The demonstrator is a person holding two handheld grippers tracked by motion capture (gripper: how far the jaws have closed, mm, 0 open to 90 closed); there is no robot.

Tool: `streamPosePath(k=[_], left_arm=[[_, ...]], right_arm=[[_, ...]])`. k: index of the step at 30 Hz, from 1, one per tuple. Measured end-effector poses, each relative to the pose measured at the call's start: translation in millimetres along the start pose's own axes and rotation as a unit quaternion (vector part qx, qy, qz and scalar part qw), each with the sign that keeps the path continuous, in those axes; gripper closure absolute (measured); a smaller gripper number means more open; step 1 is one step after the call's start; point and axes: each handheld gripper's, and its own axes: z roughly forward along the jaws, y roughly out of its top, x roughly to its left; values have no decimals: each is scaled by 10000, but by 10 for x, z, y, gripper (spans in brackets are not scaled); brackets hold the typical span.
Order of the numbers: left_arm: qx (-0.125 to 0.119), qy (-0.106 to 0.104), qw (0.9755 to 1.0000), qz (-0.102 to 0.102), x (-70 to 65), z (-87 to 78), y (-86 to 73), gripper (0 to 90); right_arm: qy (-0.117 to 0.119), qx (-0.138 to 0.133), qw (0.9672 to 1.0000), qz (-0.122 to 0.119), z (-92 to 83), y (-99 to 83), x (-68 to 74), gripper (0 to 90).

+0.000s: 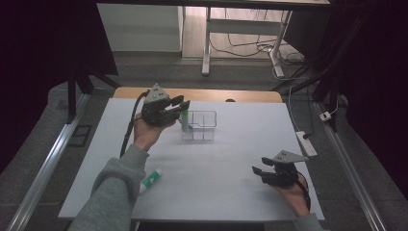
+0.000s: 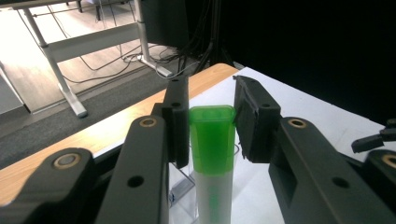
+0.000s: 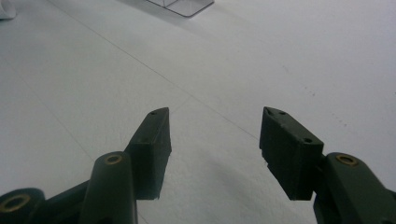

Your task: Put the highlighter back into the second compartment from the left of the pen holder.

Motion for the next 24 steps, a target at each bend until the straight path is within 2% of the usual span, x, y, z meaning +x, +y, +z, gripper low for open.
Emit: streamPosePath(k=[5, 10, 24], left_arm=[[-37, -57, 10000, -63, 27, 48, 42, 669], [-69, 8, 10000, -5, 21, 109, 80, 668], [3, -64, 9998, 188, -29, 326, 212, 668]], right_arm=[[8, 14, 10000, 10, 4, -6, -10, 431], [5, 14, 10000, 16, 5, -5, -8, 431], [17, -2, 10000, 34, 3, -8, -11, 431]])
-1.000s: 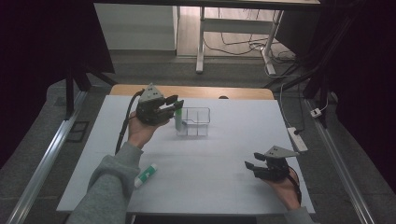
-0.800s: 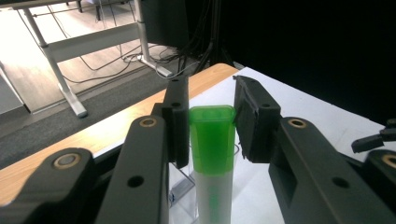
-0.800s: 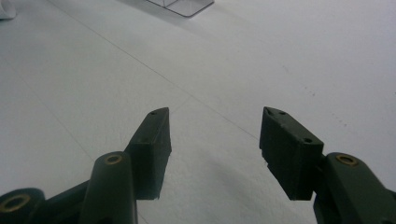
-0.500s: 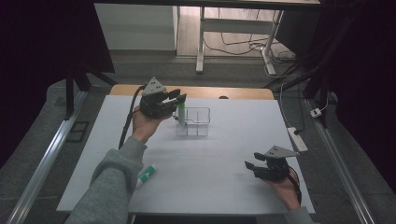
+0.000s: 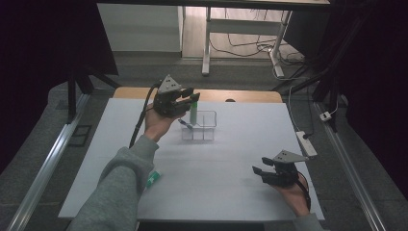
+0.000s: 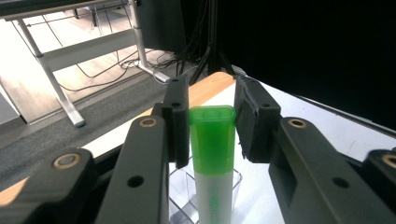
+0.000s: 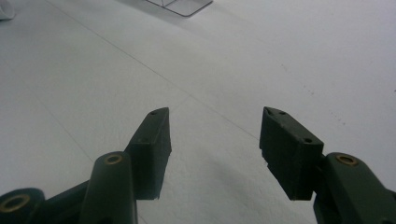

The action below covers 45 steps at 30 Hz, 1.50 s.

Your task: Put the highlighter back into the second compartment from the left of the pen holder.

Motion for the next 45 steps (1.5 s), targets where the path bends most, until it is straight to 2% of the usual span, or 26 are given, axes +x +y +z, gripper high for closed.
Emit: streamPosePath(k=[9, 13, 18, 22, 27, 29, 31, 32, 37, 45], left_arm=[[71, 7, 10000, 40, 43, 165, 26, 668], [76, 29, 9999, 133, 76, 241, 14, 668], [85, -72, 9999, 49, 125, 341, -3, 667], [130, 14, 9999, 100, 150, 402, -26, 667], [218, -17, 9998, 47, 173, 469, -64, 664], [285, -10, 9996, 34, 175, 491, -73, 634], [352, -37, 9994, 11, 177, 490, -69, 481], [385, -45, 9992, 14, 175, 482, -65, 436], [613, -114, 9981, 24, 192, 426, -74, 417], [728, -164, 9972, 96, 195, 293, -102, 425]], right_arm=[[-13, -17, 10000, 16, -8, -2, -6, 431], [-3, 8, 10000, 20, -6, -7, -15, 431], [-1, 36, 10000, 46, -1, -15, -23, 430], [-6, 3, 10000, 54, -4, -22, -35, 430], [-7, 45, 10000, 64, 0, -31, -40, 430], [-4, 51, 10000, 67, 1, -32, -41, 430], [-24, 54, 10000, 72, 0, -34, -43, 430], [-9, 50, 10000, 77, 1, -36, -45, 430], [-24, 69, 10000, 66, 6, -37, -41, 430], [-7, 28, 10000, 69, 6, -32, -36, 430]])
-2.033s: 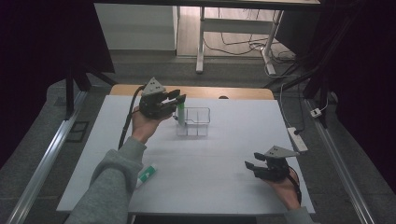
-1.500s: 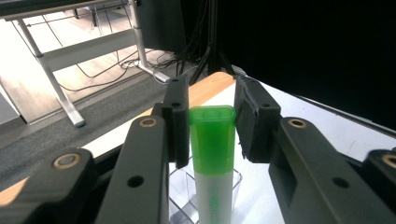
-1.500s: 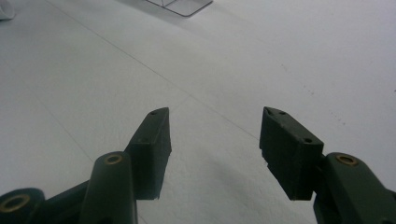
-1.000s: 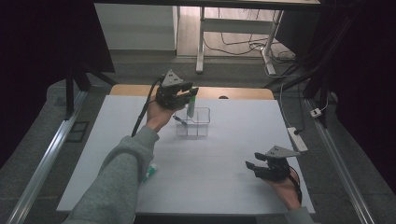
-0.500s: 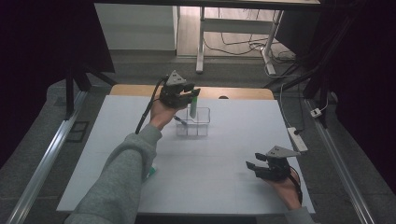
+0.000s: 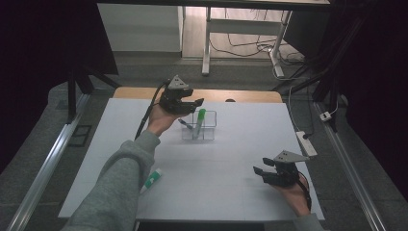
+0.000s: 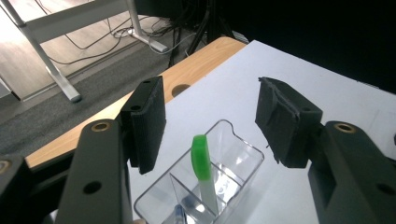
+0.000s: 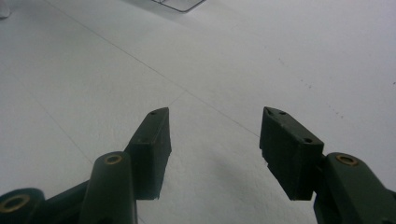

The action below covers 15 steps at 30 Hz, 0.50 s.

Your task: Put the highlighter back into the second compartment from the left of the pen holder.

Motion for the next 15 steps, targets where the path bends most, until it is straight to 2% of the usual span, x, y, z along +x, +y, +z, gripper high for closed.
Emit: streamPosePath(k=[8, 15], left_arm=[[45, -149, 9998, 112, -46, -165, -111, 427], [-30, -229, 9997, 55, -73, -302, -225, 431]], right_arm=[[-16, 7, 10000, -7, -2, -1, -2, 430], [-12, 43, 10000, -30, 6, 6, 8, 430]])
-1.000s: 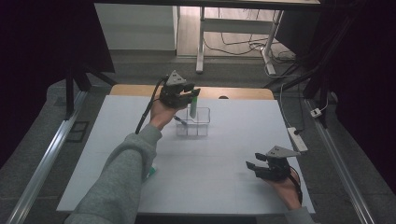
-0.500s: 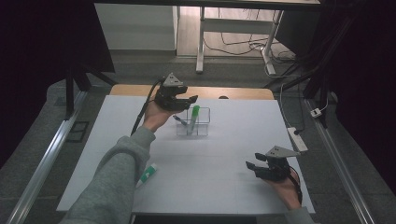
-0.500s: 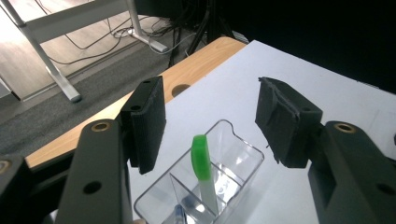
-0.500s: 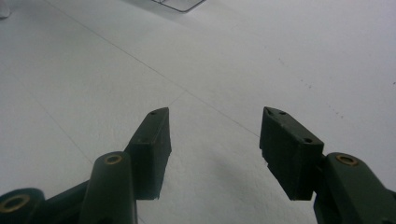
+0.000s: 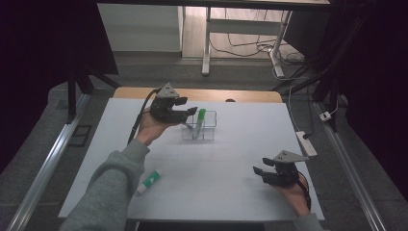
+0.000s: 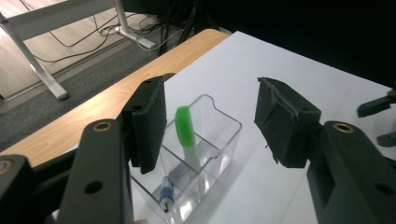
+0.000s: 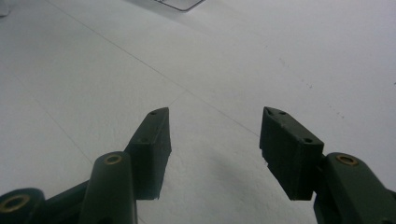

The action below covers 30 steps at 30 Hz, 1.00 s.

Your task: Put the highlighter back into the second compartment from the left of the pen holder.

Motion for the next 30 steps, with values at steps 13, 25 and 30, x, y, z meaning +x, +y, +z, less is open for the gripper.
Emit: streamPosePath(k=[13, 25, 30], left_arm=[[89, -1, 9999, 131, -199, -314, -328, 410], [300, 47, 9994, -150, -269, -530, -708, 395], [422, 142, 9986, -279, -267, -627, -859, 390]], right_arm=[[-17, -25, 10000, 4, -7, -2, -8, 429], [-53, 12, 10000, 1, -14, -10, -16, 428], [-58, -7, 10000, -73, -16, 0, -1, 428]])
